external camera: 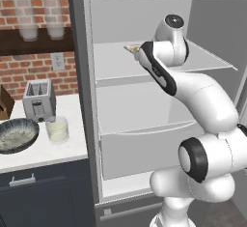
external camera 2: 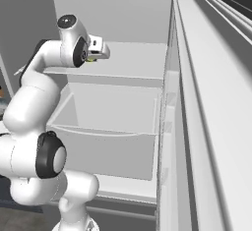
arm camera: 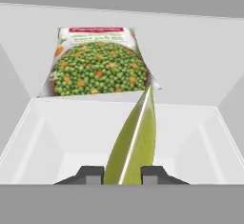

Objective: Grab a lemon wedge from the fridge and one ice cube from the ice bowl, and put them in the glass of lemonade.

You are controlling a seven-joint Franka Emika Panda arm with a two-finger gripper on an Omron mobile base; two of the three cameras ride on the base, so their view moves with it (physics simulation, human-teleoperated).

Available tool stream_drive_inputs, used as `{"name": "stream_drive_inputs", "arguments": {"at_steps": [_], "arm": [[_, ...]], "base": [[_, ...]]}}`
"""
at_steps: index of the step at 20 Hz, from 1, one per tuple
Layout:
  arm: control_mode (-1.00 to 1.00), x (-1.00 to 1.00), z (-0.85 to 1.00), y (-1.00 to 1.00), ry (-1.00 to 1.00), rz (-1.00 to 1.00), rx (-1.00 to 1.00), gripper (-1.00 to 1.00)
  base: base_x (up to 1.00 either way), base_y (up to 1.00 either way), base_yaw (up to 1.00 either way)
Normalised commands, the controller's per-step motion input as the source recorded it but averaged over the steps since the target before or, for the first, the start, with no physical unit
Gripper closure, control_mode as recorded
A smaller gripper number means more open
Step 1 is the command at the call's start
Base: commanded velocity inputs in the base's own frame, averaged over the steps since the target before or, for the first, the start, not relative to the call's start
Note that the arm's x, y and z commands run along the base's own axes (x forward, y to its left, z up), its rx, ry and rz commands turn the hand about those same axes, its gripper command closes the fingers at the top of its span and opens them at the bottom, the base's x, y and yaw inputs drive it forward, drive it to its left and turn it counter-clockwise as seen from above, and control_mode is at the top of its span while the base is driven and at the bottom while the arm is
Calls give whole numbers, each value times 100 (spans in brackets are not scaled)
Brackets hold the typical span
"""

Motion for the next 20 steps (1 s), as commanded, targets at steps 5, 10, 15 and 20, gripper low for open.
{"name": "stream_drive_inputs", "arguments": {"at_steps": [5, 10, 15, 20], "arm": [[-100, -99, 0, -1, -3, 0, 1, 100], [-100, -100, 0, -7, -7, 1, 2, 100], [-100, -100, 3, -6, 2, 0, 0, 100], [-100, -100, 2, 0, 13, 0, 0, 100]], "base": [[0, 0, 0], [0, 0, 0], [0, 0, 0], [0, 0, 0]]}}
